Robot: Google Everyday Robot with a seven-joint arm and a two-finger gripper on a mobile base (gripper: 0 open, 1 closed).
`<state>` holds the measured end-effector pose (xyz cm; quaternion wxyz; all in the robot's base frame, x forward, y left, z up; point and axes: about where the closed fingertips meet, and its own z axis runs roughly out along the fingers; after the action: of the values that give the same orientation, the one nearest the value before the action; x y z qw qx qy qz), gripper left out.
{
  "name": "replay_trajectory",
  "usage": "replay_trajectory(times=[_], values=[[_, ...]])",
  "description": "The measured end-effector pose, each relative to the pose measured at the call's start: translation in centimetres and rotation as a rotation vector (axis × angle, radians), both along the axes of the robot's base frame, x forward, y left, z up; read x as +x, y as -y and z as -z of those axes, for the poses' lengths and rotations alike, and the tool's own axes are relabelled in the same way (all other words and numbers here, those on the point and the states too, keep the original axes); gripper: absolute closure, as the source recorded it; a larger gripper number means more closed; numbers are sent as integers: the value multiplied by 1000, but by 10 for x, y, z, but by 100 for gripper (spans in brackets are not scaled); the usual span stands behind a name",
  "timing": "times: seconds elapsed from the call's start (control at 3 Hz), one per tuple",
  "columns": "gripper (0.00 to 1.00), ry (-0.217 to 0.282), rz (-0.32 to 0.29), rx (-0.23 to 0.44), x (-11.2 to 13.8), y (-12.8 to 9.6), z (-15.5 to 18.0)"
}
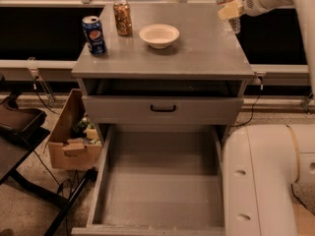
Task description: Place water bottle into middle drawer
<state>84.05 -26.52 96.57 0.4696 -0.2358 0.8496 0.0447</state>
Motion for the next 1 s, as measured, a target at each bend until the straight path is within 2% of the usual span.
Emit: replay_trajectory(times=[0.33, 0.67, 1.0], values=[[100, -131, 13, -51, -32, -4, -5], [100, -309, -4, -140, -95, -3, -18], [100, -462, 4, -195, -143, -1, -21]])
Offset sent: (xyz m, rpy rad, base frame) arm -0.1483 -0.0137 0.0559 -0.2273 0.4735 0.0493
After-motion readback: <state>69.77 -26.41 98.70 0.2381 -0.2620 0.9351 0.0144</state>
